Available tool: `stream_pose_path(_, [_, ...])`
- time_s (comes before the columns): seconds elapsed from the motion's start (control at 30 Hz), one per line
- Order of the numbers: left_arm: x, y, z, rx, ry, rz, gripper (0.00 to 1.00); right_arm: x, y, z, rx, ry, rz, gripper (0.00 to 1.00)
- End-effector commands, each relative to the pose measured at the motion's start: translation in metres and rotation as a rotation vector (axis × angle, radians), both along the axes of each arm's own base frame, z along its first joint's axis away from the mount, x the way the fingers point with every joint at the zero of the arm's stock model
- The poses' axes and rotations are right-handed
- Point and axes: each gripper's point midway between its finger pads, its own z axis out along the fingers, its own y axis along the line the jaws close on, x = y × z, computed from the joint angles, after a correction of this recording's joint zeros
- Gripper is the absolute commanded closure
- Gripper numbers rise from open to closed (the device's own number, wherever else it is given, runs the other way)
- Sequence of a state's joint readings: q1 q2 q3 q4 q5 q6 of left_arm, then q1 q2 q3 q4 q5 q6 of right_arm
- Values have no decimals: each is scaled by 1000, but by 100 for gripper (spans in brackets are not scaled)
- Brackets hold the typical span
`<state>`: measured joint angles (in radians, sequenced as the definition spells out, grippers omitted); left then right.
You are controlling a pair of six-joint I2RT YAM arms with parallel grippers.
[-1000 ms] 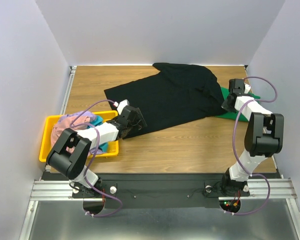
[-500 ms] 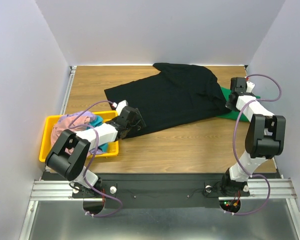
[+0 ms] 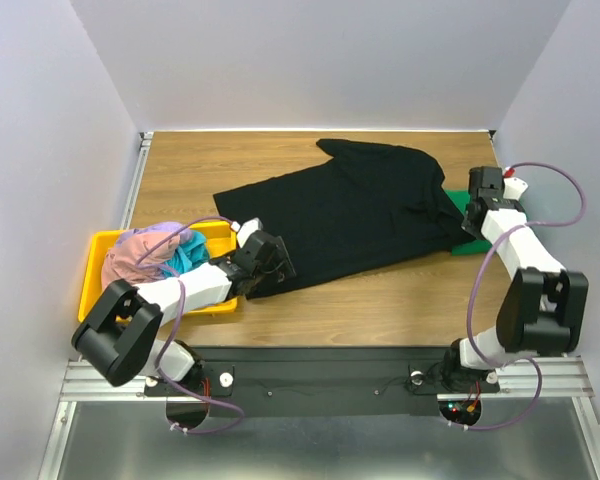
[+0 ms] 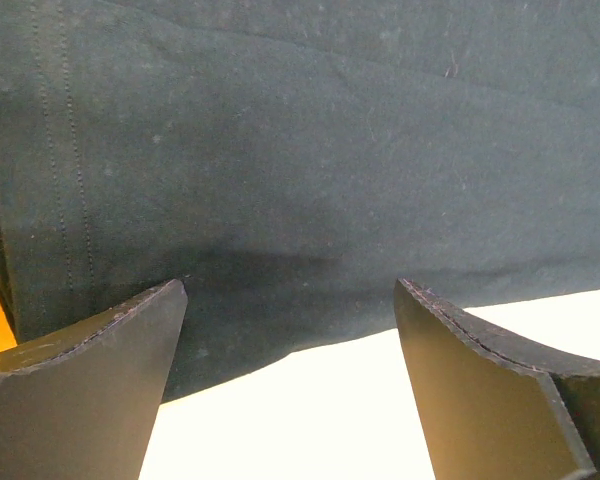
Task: Fold and stack the t-shirts
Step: Fold the tshirt
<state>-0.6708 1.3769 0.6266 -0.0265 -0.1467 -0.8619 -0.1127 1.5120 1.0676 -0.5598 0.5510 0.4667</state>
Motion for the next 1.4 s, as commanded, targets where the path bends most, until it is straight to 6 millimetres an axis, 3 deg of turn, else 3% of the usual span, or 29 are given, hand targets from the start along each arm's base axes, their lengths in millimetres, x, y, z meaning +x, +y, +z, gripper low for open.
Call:
stream_pose_path(0.0, [-69, 29, -35, 123, 237, -19, 1, -35, -16, 19, -61, -6, -94, 100])
stream_pose_path(0.1, [-75, 34, -30, 153, 250, -4, 2, -50, -16, 21, -66, 4, -107, 100])
stream_pose_path(0.27, [-82, 43, -25, 175, 256, 23, 2, -56, -18, 11, -74, 48, -116, 98])
stream_pose_path(0.33, [-80, 40, -18, 155, 232, 12, 2, -57, -17, 0, -72, 84, -119, 81])
stream_pose_path(0.4, [-73, 34, -6, 137, 186, -4, 2, -55, -20, 1, -83, 95, -124, 57])
stream_pose_path(0.43, [-69, 30, 3, 124, 153, -18, 2, -50, -21, 9, -87, 87, -118, 43])
stream_pose_path(0.5, [-56, 18, 24, 92, 83, -58, 2, -41, -17, 18, -61, 59, -96, 27])
stream_pose_path(0.53, [-52, 13, 34, 70, 58, -74, 2, -31, -15, 32, -49, 20, -72, 2])
stream_pose_path(0.57, [-49, 8, 42, 57, 32, -94, 2, -26, -11, 39, -35, -1, -46, 0])
stream_pose_path(0.67, [-28, -8, 71, -1, -81, -116, 2, -12, 5, 61, 17, -73, 71, 0])
stream_pose_path(0.77, [-12, -13, 87, -4, -152, -111, 1, 0, 33, 68, 61, -122, 199, 0])
stream_pose_path(0.8, [-3, -17, 100, -13, -182, -99, 1, 7, 55, 66, 94, -128, 282, 0])
stream_pose_path(0.87, [8, -15, 103, 17, -207, -74, 1, 19, 81, 63, 104, -132, 381, 0])
stream_pose_path(0.9, [14, -15, 110, 16, -222, -61, 1, 25, 109, 57, 126, -119, 476, 0])
stream_pose_path(1.0, [29, -3, 108, 26, -229, -23, 1, 38, 143, 31, 129, -39, 578, 1])
stream_pose_path(1.03, [31, -2, 105, 24, -220, -25, 1, 42, 144, 16, 124, 6, 568, 5])
stream_pose_path(1.1, [35, 8, 102, 24, -212, 1, 1, 45, 139, 4, 94, 43, 535, 16])
stream_pose_path(1.13, [37, 18, 98, 25, -205, 26, 1, 49, 136, -8, 80, 76, 518, 29])
stream_pose_path(1.17, [35, 23, 92, 32, -195, 30, 1, 51, 134, -13, 67, 93, 515, 37])
stream_pose_path(1.37, [36, 46, 85, 29, -185, 80, 1, 71, 117, -37, -37, 177, 452, 49])
